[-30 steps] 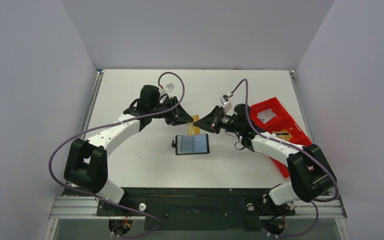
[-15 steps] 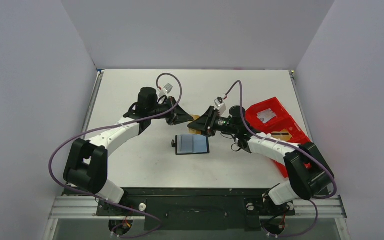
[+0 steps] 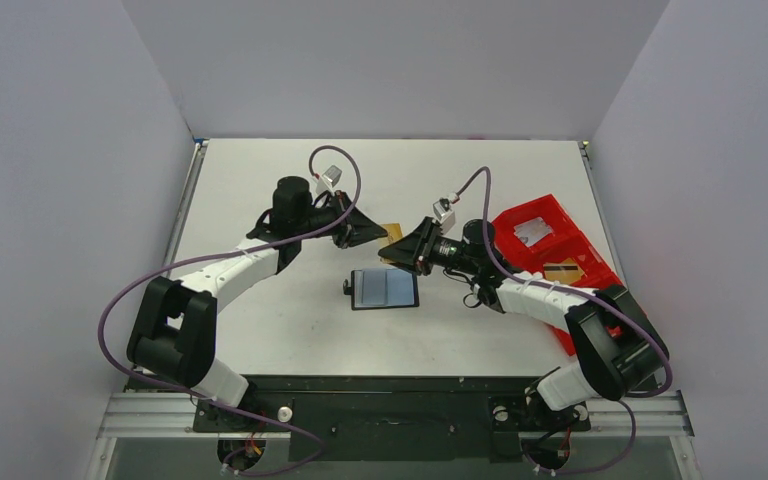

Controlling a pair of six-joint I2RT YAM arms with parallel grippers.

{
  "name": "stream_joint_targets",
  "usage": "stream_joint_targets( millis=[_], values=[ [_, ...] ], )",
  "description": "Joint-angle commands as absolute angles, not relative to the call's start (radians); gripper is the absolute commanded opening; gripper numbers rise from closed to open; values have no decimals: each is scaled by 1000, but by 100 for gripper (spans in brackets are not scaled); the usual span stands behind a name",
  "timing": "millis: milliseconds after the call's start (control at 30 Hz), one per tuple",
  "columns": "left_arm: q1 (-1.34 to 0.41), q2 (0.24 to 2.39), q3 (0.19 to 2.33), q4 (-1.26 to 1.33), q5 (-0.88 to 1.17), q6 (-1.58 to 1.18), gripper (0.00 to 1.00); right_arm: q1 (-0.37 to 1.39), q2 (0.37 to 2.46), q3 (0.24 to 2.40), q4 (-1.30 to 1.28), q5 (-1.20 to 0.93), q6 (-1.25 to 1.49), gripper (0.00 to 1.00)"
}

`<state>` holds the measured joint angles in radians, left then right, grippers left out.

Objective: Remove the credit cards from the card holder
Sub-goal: Place the credit card in the storage box.

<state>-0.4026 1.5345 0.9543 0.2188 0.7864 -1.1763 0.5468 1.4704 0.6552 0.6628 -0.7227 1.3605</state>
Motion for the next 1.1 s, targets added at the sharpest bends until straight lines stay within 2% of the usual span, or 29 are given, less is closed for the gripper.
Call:
stream_joint_targets(
  millis=[0,167,267,300,333,433,500,600,733,800,1067],
  values=[
    [-390,1517,961,303,809,-1192,0,522,1436,626,742,-694,1375,22],
    [-390,1520,963,310,816,-1192,0,513,1424,614,742,-689,1376,13],
    [-390,1525,964,311,822,-1191,0,512,1425,616,741,-688,1373,1],
    [-392,1526,966,310,827,-1188,0,512,1425,616,737,-687,1372,0],
    [-392,1525,967,308,828,-1185,0,513,1425,618,735,-686,1370,0],
    [-391,1514,978,250,812,-1147,25,512,1415,629,695,-682,1353,0],
    [-390,1504,1006,152,777,-1087,33,513,1405,638,639,-672,1326,0],
    [-390,1492,1071,-57,689,-934,37,512,1376,662,487,-633,1253,0],
    [-390,1486,1196,-402,488,-780,42,510,1323,718,247,-536,1127,0],
    [-390,1483,1228,-488,374,-736,44,503,1297,744,144,-482,1082,0],
    [-393,1473,1242,-568,324,-691,49,424,1169,804,-243,-203,1005,0]
  ],
)
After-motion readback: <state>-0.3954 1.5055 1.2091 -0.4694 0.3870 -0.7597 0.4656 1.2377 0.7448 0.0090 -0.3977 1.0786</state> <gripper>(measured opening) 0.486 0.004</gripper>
